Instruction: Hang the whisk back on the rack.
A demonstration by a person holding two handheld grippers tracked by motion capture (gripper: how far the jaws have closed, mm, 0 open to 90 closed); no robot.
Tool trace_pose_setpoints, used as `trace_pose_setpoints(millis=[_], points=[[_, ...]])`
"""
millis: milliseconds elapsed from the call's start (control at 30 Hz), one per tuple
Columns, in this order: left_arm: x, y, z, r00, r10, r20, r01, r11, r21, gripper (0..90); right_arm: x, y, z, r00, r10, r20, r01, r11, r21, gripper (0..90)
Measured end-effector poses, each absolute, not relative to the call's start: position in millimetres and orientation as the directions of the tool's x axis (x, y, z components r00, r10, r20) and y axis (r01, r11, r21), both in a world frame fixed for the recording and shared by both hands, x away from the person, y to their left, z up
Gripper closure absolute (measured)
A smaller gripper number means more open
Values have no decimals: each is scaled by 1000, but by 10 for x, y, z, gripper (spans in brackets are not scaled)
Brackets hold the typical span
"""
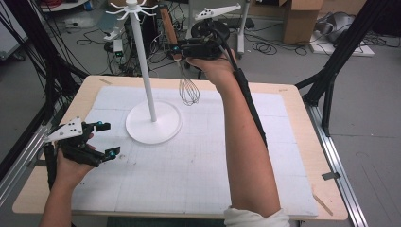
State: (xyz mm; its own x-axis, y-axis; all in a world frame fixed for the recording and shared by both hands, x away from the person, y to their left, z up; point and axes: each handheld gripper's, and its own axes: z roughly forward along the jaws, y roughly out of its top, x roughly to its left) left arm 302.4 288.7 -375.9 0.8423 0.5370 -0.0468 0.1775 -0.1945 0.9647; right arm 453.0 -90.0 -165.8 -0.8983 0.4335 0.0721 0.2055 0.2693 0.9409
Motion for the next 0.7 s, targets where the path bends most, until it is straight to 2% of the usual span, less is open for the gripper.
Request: trace_pose_setpoints(millis=[167,700], points=[[3021,2895,-3754,842,537,-45,176,-196,965,18,4509,-845,-1649,-885,463,53,195,264,945,725],[3023,2889,-3757,843,536,-43,176,-199,964,18,4473,-717,-1647,-882,471,7,174,313,934,725]])
